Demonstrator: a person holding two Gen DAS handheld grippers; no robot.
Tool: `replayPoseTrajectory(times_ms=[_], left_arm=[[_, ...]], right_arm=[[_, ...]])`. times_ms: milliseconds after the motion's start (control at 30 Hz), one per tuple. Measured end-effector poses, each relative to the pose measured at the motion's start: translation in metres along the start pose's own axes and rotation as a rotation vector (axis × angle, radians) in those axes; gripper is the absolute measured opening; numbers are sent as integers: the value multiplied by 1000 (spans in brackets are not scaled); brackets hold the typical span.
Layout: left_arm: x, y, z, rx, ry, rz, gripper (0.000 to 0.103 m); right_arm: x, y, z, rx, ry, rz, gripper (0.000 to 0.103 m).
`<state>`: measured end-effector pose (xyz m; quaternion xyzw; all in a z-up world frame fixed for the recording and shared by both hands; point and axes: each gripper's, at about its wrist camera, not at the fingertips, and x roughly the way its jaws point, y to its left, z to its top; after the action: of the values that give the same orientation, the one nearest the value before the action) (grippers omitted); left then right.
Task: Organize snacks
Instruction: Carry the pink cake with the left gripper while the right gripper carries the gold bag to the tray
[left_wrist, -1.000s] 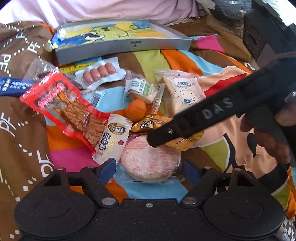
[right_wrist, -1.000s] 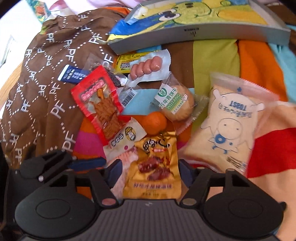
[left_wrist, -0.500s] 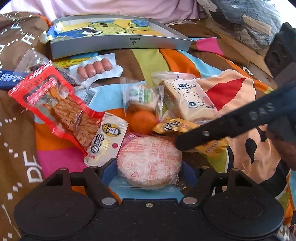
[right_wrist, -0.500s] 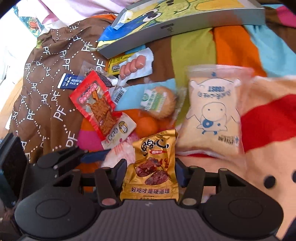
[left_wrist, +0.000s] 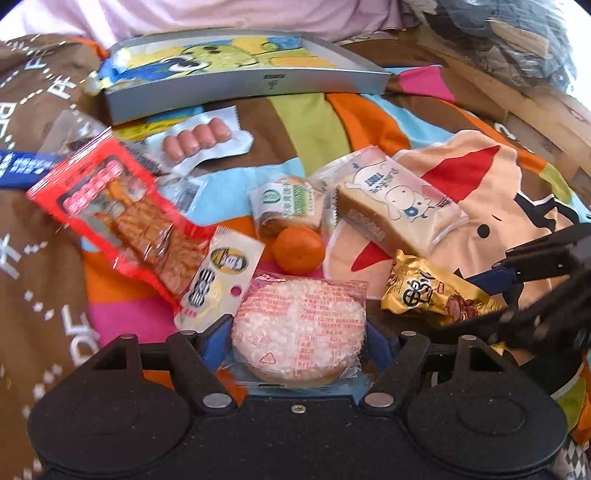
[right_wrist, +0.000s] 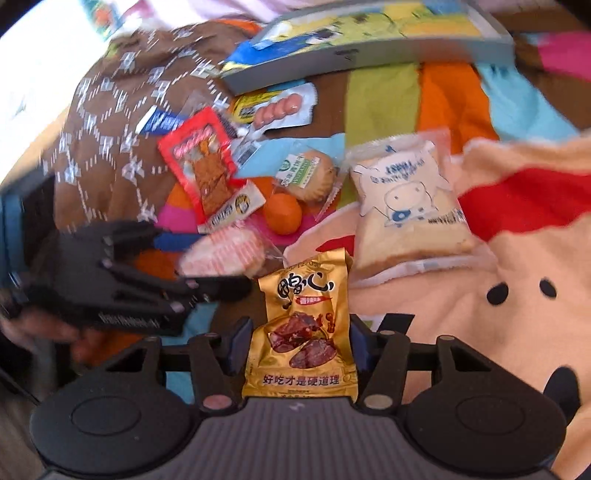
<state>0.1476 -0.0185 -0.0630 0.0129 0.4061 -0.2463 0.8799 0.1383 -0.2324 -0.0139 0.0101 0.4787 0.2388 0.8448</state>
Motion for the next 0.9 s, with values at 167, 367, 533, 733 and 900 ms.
replayPoseTrajectory(times_ms=[167,367,533,733,900], left_arm=[[-3,2,-5,-25,3,7,75],[-16,6,-10,-117,-35,-12,75],[-31,-8,-16,-104,-101,18,75],[-53,-15,-12,-100,-248,31,75],[-57,-4,14,-139,-294,75,75]], right_arm=[[15,28,-8,-106,-38,-115,66],[12,38,-24,-86,-118,-185,55],[2,50,-42,-128,-171,-233,50],[-23,57,-46,-135,-287,-262,50],[-40,54,-19,-184,-382,-275,51]])
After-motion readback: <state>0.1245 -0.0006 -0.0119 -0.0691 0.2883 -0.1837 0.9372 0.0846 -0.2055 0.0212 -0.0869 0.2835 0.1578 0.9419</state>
